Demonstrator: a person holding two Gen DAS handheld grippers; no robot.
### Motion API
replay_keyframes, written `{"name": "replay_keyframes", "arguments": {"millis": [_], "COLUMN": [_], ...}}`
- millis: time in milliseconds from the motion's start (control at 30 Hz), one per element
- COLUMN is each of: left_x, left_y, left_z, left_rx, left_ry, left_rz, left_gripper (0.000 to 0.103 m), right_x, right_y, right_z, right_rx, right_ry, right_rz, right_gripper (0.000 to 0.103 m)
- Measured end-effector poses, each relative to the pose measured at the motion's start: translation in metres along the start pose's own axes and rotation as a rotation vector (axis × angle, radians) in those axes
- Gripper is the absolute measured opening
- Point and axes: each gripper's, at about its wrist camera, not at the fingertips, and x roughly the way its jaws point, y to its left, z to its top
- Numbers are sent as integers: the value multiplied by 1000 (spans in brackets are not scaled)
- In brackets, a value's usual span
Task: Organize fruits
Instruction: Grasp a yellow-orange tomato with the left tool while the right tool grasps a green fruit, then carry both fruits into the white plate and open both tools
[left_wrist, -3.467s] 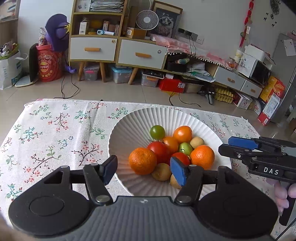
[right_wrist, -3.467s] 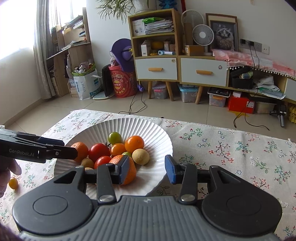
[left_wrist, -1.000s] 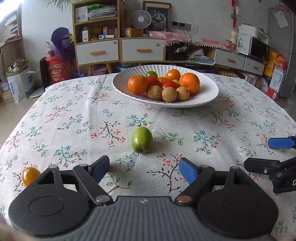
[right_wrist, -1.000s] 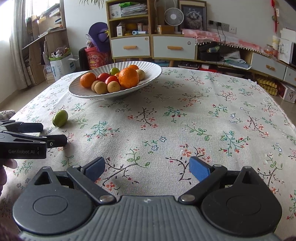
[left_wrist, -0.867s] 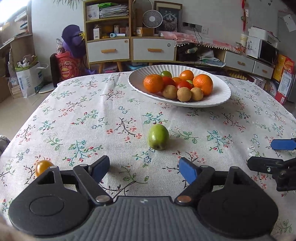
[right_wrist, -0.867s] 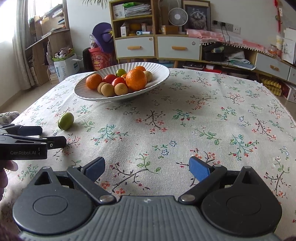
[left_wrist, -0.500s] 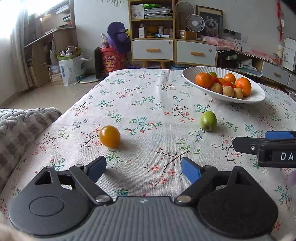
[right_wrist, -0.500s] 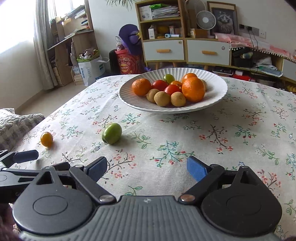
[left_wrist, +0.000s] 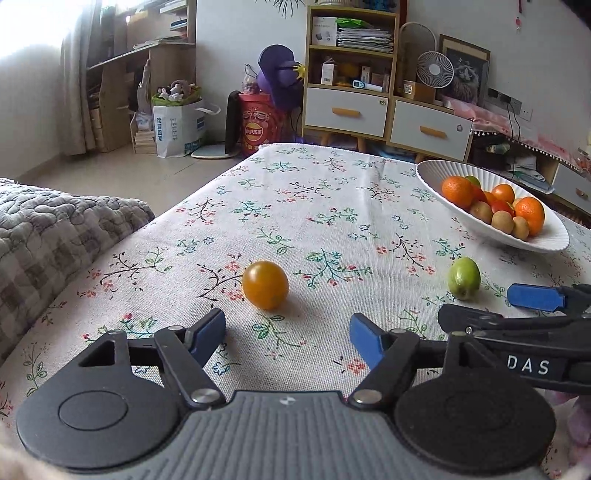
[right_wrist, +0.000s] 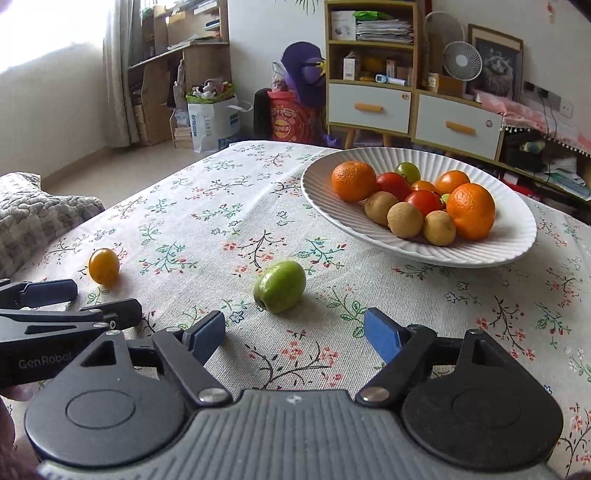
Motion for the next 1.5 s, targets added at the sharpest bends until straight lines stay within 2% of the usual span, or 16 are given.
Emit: {"name": "replay_keyframes", "arguments": {"millis": [133,233,533,633,1067,1233,1500], "left_x": [2,4,7,8,11,12,15], "left_y": [5,9,16,18,22,18,-4], "left_z": [4,6,10,11,15,19,20], "left_rx": [-38,-61,-88,-92,-109,-113,-58], "left_ry": [-13,-18,-23,-23,-18,-4,18], "left_rz": [4,5,0,-3,-45,-90,-172], "left_gripper": [57,50,30,27,26,26,26], "right_x": [5,7,8,9,3,-2,-19], "right_y": [1,4,8,7,4,-5,-17], "right_z": [5,7,10,11,10,7,5], "right_rx": [-3,-4,-12,-6,-3,45,70], "right_ry": [-4,-9,-20,-21,-21,-11,-15], "right_rz": [-1,-2,9,12,34,65,66], "right_gripper": [71,60,37,31,29,29,29]}}
